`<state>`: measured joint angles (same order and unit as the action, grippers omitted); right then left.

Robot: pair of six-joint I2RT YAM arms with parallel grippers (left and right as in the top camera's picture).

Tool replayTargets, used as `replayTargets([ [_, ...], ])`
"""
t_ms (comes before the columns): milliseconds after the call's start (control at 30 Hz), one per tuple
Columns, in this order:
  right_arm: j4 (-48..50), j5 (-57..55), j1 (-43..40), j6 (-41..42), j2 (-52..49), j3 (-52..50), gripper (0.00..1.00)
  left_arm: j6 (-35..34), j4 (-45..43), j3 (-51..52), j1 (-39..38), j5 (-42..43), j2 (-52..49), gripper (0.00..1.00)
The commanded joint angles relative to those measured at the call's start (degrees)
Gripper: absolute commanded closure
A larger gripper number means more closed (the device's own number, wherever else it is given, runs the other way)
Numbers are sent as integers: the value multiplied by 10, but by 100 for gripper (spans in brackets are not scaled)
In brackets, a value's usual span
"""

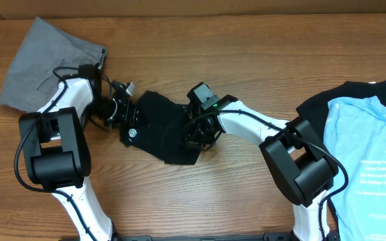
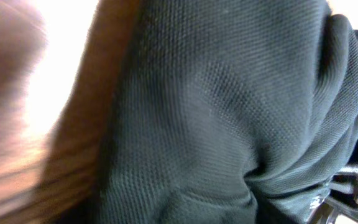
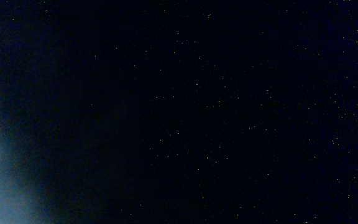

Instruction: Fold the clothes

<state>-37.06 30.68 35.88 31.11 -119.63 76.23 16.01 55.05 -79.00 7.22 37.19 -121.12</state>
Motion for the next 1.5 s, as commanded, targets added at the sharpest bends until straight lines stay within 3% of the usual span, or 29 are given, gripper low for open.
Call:
replayTargets([
  [0,-1,-10,-1,2,2,-2,90,58,2,38,-15,43,-11,93],
  [233,-76,-11,-23,-50,30,30,95,59,64,-5,-1,48,-10,96],
  [467,-195,-63,-85,-109,132,92,95,45,203,-202,28,62,-10,96],
  [700,-221,-108,-125,-116,200,112,95,-124,180,-392,64,68,-10,96],
  [933,-221,-127,-128,-116,210,112,94,-307,4,-456,96,113,-10,96],
  [1167,-236,-128,-128,-117,210,112,94,-333,-56,-456,113,-66,-15,96],
  [1467,-270,-142,-128,-116,210,112,95,-332,11,-455,177,-176,-19,96],
])
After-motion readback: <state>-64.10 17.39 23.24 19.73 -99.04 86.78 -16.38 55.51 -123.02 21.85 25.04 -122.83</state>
